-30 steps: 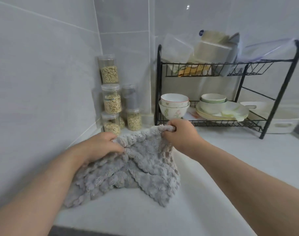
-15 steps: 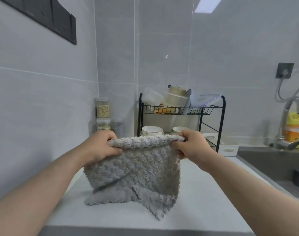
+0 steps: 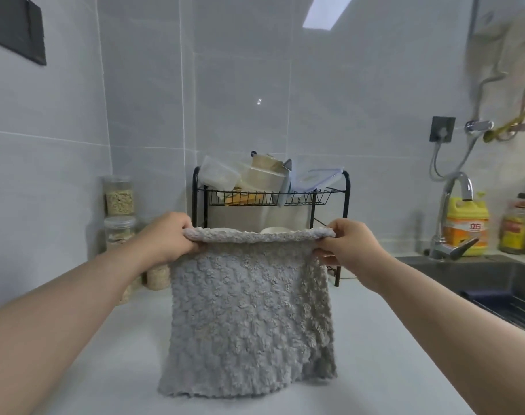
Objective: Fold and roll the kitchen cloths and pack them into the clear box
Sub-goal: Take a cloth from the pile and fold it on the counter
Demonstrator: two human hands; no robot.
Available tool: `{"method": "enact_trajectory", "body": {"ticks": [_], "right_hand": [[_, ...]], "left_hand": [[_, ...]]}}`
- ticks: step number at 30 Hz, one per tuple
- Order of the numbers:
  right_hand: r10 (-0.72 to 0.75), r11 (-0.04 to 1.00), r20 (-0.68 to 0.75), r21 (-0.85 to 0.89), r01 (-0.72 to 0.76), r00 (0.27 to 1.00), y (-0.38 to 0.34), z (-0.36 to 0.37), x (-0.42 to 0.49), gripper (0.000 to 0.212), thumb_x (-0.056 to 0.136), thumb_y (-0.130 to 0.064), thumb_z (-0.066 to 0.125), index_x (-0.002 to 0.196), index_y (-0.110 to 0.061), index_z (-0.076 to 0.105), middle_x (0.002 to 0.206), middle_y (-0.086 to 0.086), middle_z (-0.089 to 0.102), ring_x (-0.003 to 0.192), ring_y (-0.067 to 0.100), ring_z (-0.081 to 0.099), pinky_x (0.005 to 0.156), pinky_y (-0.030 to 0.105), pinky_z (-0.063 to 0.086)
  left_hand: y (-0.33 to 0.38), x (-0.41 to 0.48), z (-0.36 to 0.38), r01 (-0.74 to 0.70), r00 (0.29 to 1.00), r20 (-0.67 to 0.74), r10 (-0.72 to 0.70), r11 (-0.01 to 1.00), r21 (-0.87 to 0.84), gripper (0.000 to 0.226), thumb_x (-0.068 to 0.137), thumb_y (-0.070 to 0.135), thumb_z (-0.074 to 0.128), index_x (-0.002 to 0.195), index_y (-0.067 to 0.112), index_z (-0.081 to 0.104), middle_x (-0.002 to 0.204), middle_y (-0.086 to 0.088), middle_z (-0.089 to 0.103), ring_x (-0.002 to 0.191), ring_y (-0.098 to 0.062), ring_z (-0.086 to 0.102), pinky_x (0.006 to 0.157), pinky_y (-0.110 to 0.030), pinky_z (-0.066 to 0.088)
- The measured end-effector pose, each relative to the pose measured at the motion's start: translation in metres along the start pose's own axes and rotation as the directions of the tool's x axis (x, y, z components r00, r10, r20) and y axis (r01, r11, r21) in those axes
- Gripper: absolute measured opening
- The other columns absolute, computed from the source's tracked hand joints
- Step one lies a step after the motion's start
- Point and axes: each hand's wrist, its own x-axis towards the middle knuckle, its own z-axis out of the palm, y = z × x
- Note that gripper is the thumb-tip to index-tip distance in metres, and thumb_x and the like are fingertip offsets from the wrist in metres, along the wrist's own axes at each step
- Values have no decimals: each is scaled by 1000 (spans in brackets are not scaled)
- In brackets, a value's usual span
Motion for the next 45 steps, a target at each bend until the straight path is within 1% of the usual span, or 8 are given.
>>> {"method": "enact_trajectory", "body": {"ticks": [10, 14, 22, 27, 29, 31, 35, 45], "right_hand": [[-56, 993, -70, 98, 62, 996, 21, -25, 20, 19, 83, 9, 67, 79, -7, 57, 84, 14, 64, 77, 26, 66, 77, 35, 60], [10, 994, 25, -106, -8, 1000, 61, -29, -24, 20, 78, 9, 68, 77, -8, 58, 79, 17, 66, 74, 25, 61, 79, 46, 55], [169, 759, 265, -649, 46, 949, 128, -22, -100, 29, 73, -2, 49, 68, -27, 64, 82, -11, 70, 80, 5, 61, 61, 8, 41], [159, 834, 173, -550, -38, 972, 121, -24, -102, 19, 74, -9, 53, 71, -16, 70, 101, 6, 73, 99, 21, 64, 79, 26, 49], [103, 783, 155, -621, 16, 983, 120, -13, -97, 23, 86, -15, 52, 99, -25, 69, 118, 0, 67, 107, 17, 61, 87, 26, 46], [57, 693, 233, -709, 130, 971, 118, 2, -89, 39, 92, -31, 52, 131, -25, 57, 142, -4, 51, 128, 15, 48, 103, 25, 36], [178, 476, 413, -831, 289, 893, 119, 21, -76, 69, 93, -61, 41, 152, -29, 26, 161, 0, 21, 148, 19, 20, 119, 37, 18], [246, 452, 413, -849, 273, 877, 144, 15, -79, 111, 57, -87, -1, 155, -35, 7, 163, -11, 0, 150, 7, -3, 121, 33, 0]], "left_hand": [[-2, -1, 4, -174, 968, -199, 155, 981, -83, 24, 77, 6, 72, 68, 21, 55, 65, -2, 59, 59, -19, 51, 56, -30, 39], [-31, -58, 39, -180, 983, -58, 177, 982, -64, 24, 77, 16, 75, 68, 20, 53, 61, 2, 59, 54, -10, 48, 52, -25, 35], [-64, -147, 100, -128, 901, 414, 130, 991, -32, 13, 64, 21, 49, 71, 29, 57, 79, 9, 63, 75, -3, 57, 68, -20, 46], [-62, -139, 99, -26, 975, 205, 86, 959, -281, 22, 88, 20, 58, 68, 13, 65, 74, -5, 67, 76, -23, 63, 69, -35, 46], [-59, -133, 105, -26, 980, 183, 72, 970, -243, 14, 91, 30, 60, 101, 31, 69, 110, 14, 67, 107, -13, 61, 88, -28, 44], [-59, -129, 113, -55, 941, 325, 100, 988, -146, 58, 86, 49, 63, 140, 40, 42, 143, 24, 31, 138, -5, 32, 111, -27, 27], [-66, -124, 128, -262, 827, 540, 156, 957, 126, 108, 65, 94, 28, 153, 37, 5, 160, 14, -5, 146, -4, -5, 118, -29, 0], [-70, -122, 129, -352, 764, 633, 127, 904, 243, 134, 41, 104, 5, 151, 30, -17, 155, 9, -25, 144, -8, -22, 117, -30, -11]]}}
